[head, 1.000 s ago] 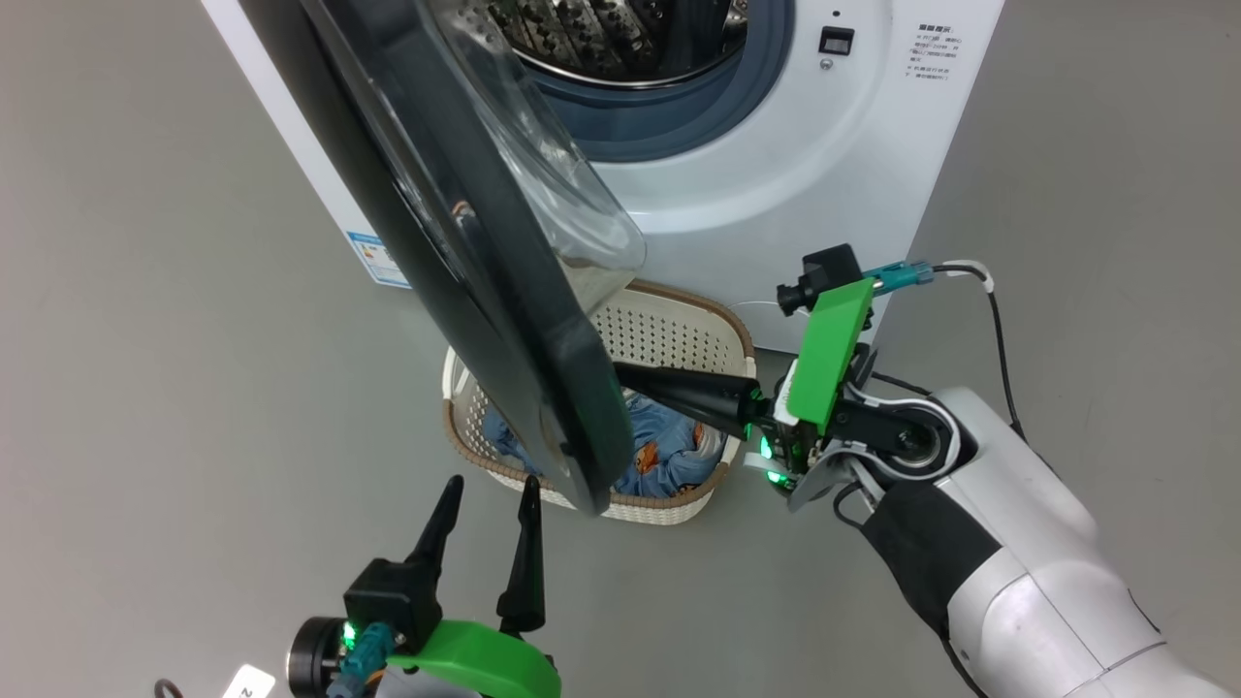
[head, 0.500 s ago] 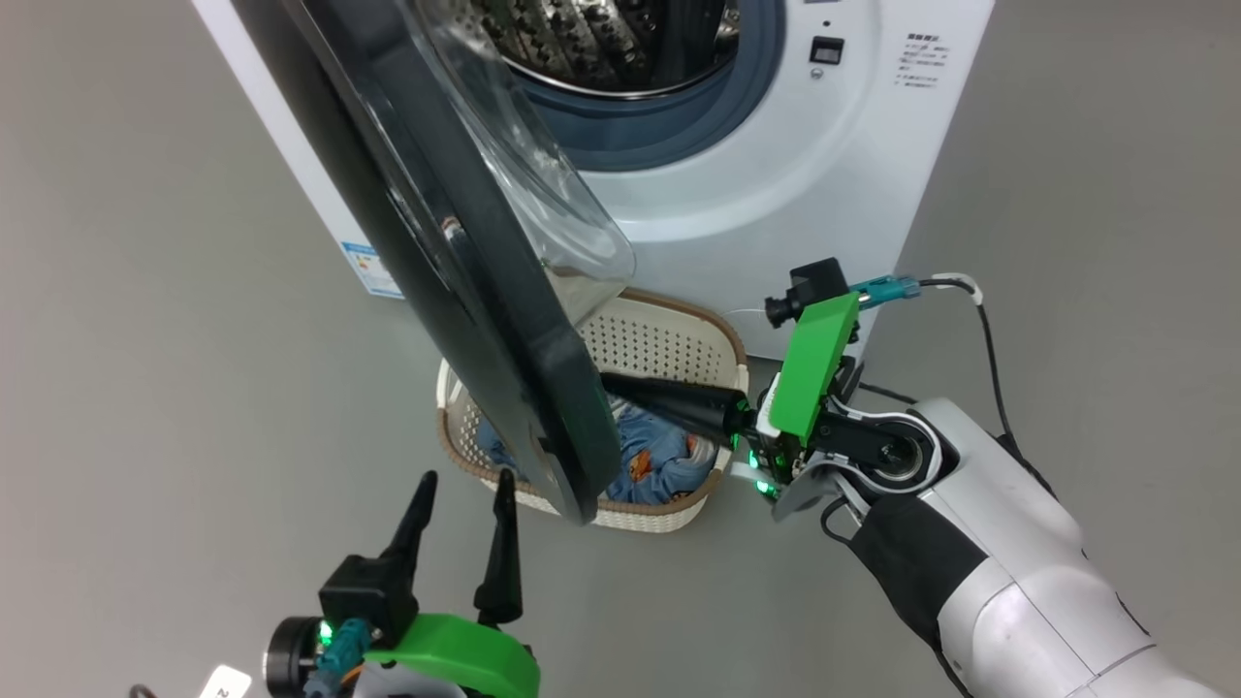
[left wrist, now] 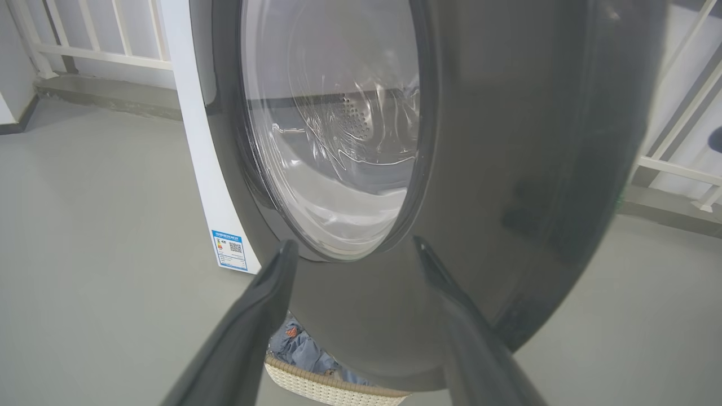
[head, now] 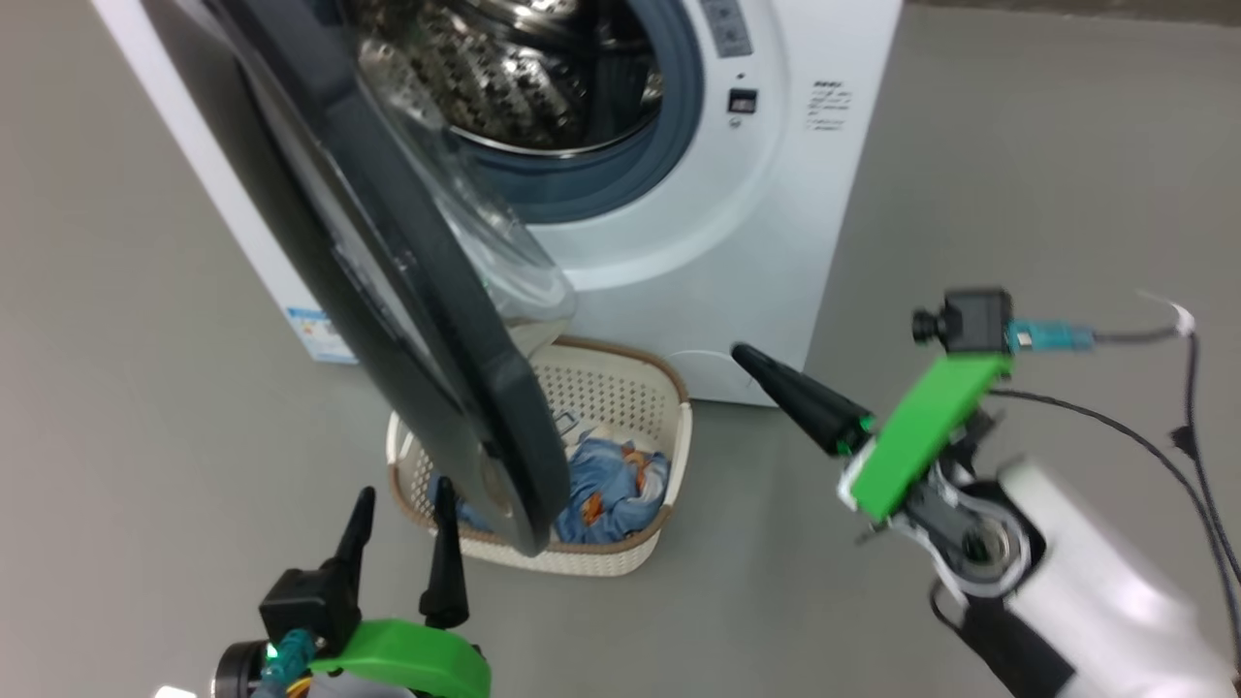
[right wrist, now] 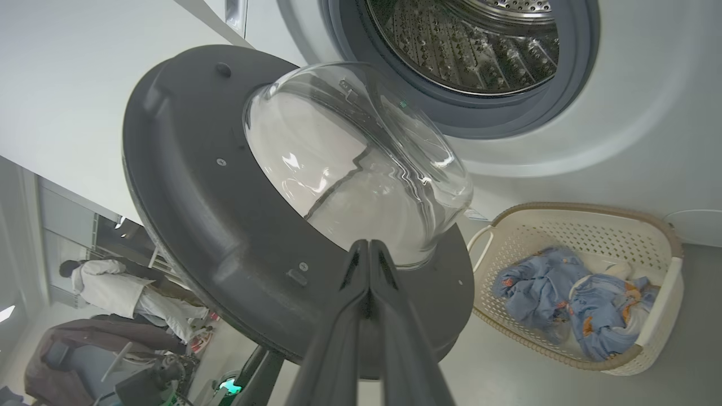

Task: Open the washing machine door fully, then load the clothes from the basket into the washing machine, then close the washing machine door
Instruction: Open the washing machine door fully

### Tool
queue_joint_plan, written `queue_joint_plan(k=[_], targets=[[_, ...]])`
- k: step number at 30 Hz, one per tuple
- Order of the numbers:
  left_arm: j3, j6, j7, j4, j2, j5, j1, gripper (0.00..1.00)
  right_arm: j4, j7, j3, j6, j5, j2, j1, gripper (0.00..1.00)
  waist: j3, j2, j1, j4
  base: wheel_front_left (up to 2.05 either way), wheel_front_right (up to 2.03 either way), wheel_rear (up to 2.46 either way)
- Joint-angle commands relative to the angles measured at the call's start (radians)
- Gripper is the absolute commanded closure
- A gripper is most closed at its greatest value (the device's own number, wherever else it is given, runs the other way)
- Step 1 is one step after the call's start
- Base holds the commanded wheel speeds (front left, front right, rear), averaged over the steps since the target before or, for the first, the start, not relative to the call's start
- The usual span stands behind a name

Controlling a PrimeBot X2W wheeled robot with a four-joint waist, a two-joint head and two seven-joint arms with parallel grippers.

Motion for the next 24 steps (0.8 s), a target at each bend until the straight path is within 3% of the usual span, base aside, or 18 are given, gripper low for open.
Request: queue_joint_plan(k=[1,8,12,17,24], targets=[[0.039,-0.007,-0.006,-0.017,0.011,0.009,-0.005,0.00,-0.043,-0.041,0.025,0.002,-0.044,-0.015,0.020,1.00,-0.034,0.0000,0.0000,-0.036,0.00,0.00,0.00],[0.093,-0.031,-0.006,-0.005,0.011,0.030,0.027,0.00,-0.054,-0.374,0.131,0.002,-0.229,-0.148,0.123,1.00,-0.090,0.0000,0.0000,-0.095,0.00,0.00,0.00],[0.114,-0.040,-0.006,-0.008,0.011,0.034,0.046,0.00,-0.030,-0.453,0.118,0.002,-0.307,-0.203,0.175,1.00,-0.105,0.0000,0.0000,-0.116,0.00,0.00,0.00],[0.132,-0.048,-0.006,-0.008,0.011,0.039,0.057,0.00,-0.041,-0.465,-0.028,0.002,-0.425,-0.208,0.276,1.00,-0.116,0.0000,0.0000,-0.137,0.00,0.00,0.00],[0.152,-0.055,-0.006,-0.007,0.011,0.039,0.072,0.00,-0.142,-0.466,-0.297,0.002,-0.751,-0.101,0.468,1.00,-0.130,0.0000,0.0000,-0.160,0.00,0.00,0.00]])
